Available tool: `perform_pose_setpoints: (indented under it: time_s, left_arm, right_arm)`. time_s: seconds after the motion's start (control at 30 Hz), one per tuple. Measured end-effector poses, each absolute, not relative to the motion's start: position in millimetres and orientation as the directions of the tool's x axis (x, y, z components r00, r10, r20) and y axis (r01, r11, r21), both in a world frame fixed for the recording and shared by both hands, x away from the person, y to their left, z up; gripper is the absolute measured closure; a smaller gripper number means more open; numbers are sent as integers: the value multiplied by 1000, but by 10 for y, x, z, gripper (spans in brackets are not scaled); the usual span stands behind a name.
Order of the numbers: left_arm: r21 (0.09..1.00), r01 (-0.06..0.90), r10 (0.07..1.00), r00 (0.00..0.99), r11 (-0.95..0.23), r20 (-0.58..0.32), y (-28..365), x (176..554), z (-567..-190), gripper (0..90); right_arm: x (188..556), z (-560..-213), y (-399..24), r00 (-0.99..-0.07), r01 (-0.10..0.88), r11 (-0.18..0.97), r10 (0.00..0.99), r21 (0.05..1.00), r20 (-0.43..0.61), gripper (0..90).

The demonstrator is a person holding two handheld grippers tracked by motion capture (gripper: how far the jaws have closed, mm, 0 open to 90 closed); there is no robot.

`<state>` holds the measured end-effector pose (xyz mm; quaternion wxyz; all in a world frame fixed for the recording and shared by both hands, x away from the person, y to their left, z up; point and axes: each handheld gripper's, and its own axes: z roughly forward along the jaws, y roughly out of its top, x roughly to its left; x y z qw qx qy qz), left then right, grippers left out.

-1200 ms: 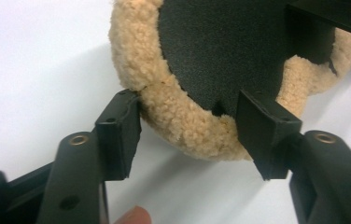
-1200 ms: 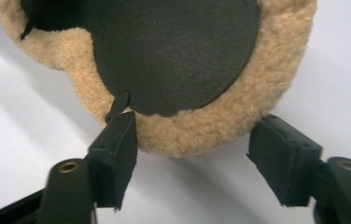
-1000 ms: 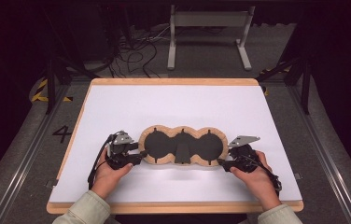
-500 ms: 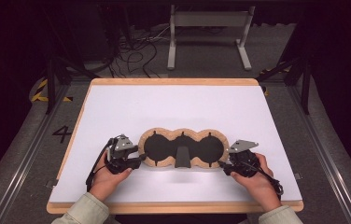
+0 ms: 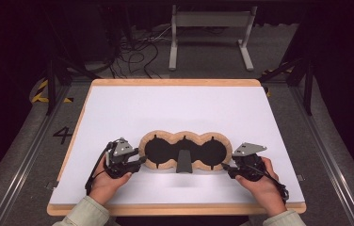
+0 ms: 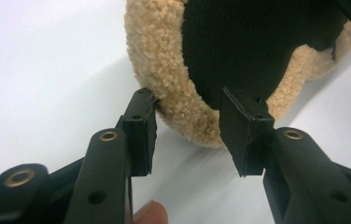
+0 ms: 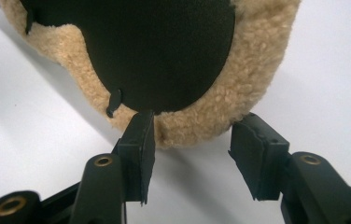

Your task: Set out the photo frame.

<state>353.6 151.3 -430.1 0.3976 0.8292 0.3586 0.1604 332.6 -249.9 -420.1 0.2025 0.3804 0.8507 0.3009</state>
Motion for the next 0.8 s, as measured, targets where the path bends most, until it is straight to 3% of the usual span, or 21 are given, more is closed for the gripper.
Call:
perform_pose_setpoints:
  time_s: [0.37,0.8]
  left_arm:
    - [790,423,711,703,-444,24,1499,3580,-4347,574]
    - [758,442,639,768,-479,-44,1606,3368,-4297,563]
  right_arm:
    - [3357,-4250,-2526,-601,487,500,787,716,-140,521]
    - [3111,-4200,-2609,-666,470,525,738,709,-105,518]
